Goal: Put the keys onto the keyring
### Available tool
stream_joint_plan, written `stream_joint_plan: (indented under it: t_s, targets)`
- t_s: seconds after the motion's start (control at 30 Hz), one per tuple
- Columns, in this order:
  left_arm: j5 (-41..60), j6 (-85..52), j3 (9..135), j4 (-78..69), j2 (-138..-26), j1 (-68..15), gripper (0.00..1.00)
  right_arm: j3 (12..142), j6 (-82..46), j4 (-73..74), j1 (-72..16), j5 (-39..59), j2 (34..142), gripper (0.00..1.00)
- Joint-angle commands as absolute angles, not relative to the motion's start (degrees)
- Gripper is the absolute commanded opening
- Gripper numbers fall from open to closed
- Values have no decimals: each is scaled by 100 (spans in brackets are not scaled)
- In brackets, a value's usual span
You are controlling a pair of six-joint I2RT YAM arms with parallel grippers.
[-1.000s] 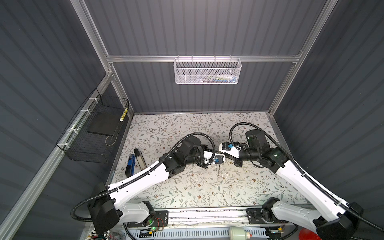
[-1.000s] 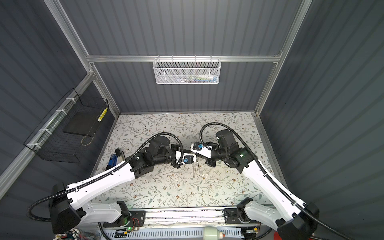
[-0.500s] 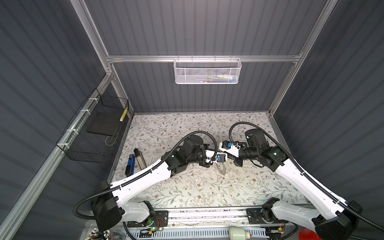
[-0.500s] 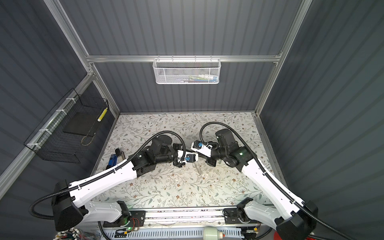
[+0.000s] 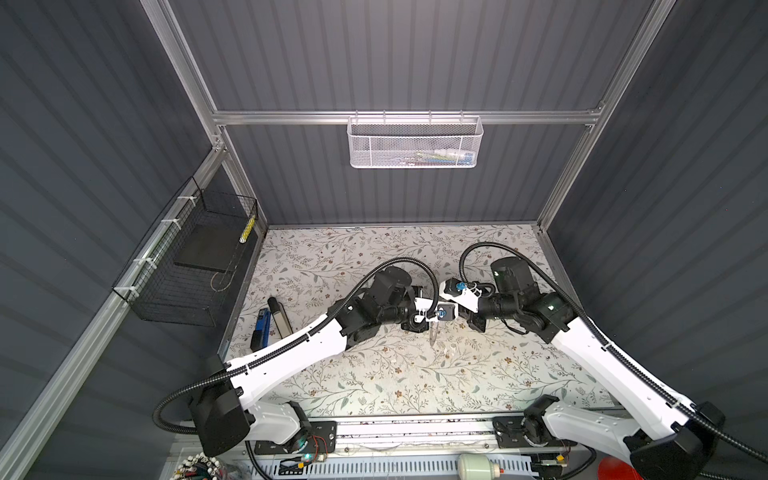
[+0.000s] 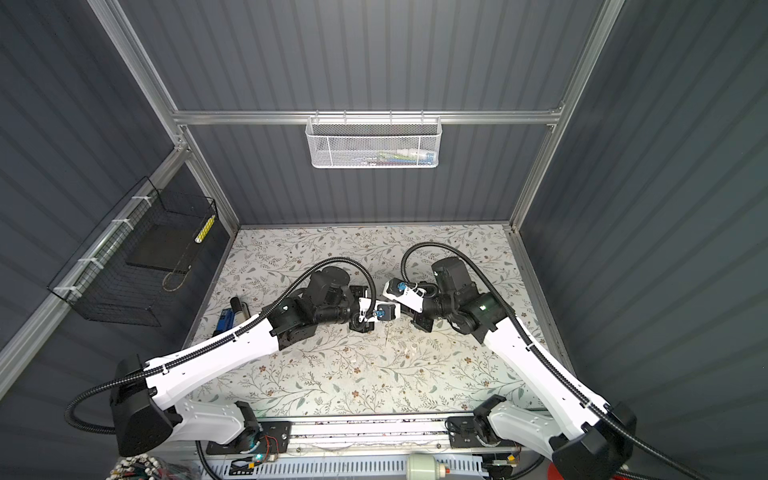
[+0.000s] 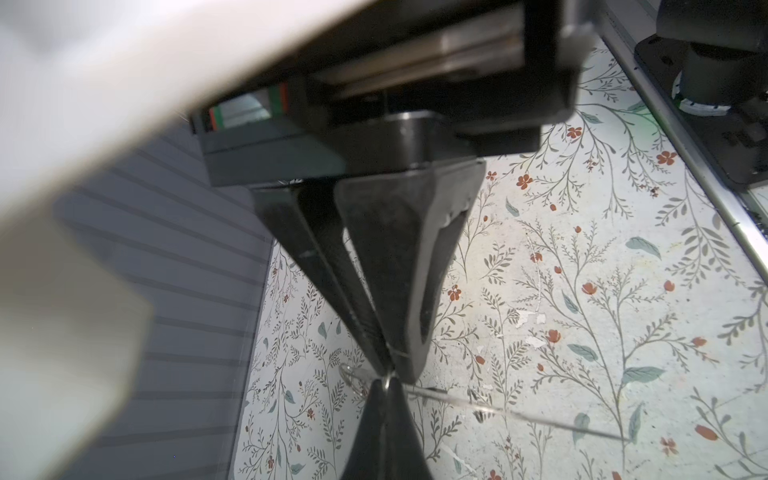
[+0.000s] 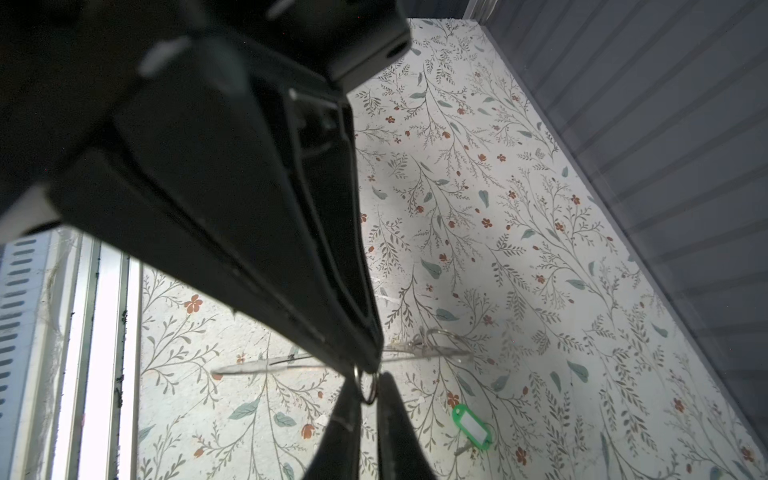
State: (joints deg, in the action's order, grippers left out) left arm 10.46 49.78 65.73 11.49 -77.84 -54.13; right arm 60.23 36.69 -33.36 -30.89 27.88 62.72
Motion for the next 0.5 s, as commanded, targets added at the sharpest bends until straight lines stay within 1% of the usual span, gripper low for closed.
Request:
stream_joint_plan:
  t_s: [0.0,0.1,0.2,0.33,0.47]
  targets:
    - [1056,4750,6528,936,-7729,-5437,0,5960,3558,-3035,-3026,2830,5986,23]
    - [1379,4569,6078,201,-7450,-5301,0,5510,3594,-2626,-2828,2711,5613,37]
    - [1754,4464,5757,-387,-7285,-5245,0,4905,3565,-1986,-2619,2780,5146,43]
    - [2451,4012,5631,-934,-7227,-5054,0,4458,3289,-1540,-2438,3043,4793,44]
    - [3077,3156,5456,-1770,-7219,-4694,0,4417,3013,-1433,-2399,3330,4728,43]
